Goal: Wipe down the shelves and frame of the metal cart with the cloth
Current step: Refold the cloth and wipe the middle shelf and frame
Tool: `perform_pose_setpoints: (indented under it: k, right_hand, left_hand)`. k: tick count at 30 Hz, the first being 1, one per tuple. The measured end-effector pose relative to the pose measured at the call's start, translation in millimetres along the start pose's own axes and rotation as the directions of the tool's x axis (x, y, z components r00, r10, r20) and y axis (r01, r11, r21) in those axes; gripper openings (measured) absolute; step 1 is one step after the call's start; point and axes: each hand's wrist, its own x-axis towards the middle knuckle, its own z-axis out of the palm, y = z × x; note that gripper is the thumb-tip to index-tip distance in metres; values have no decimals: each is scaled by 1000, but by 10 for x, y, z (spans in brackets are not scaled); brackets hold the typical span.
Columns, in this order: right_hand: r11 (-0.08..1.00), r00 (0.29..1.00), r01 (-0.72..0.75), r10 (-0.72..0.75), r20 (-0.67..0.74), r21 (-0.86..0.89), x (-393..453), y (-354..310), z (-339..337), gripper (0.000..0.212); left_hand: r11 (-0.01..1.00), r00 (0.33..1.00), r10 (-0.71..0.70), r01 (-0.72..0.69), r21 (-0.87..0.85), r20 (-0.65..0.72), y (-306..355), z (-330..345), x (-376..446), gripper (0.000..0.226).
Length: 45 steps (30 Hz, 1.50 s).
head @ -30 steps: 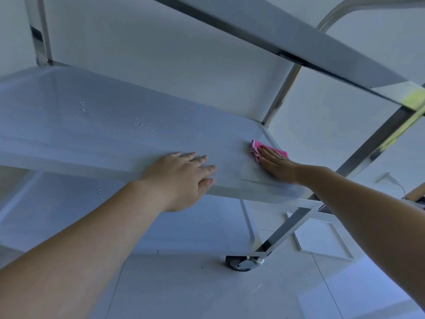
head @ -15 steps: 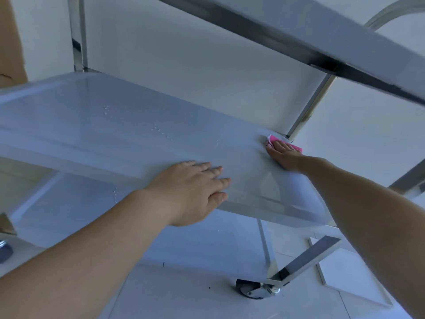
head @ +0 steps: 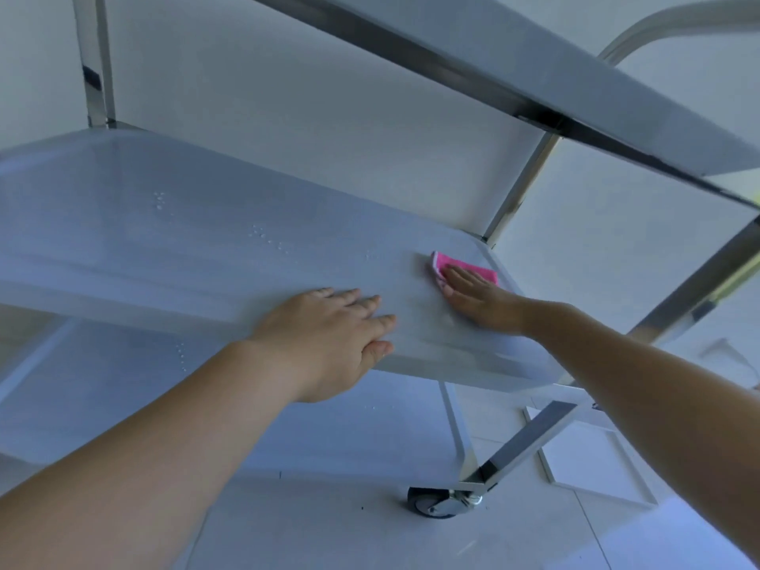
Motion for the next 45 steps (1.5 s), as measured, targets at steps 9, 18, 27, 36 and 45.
perform_pose_setpoints:
  k: [9, 18, 27, 36, 45]
  right_hand:
    - [970, 964, 234, -224, 144, -58, -1158, -325, 206, 80]
    - [983, 977, 175, -167, 131, -54, -1034, -388, 158, 72]
    - [969, 968, 223, -207, 144, -106, -780, -303, 137, 69]
    - [982, 999, 23, -13, 52, -187, 179, 134, -1, 59]
    - [973, 987, -161, 153, -57, -165, 1113, 687, -249, 58]
  left_hand:
    - [1000, 1000, 11, -11, 22, 9, 14, -58, 12, 54]
    - [998, 998, -63, 63, -12, -16, -389, -201, -6, 49]
    - [995, 998, -63, 63, -80, 9, -407, -123, -56, 47]
    - [994, 997, -58, 63, -92, 53, -427, -119, -54, 48]
    - [994, 997, -62, 67, -83, 51, -400, -164, -69, 47]
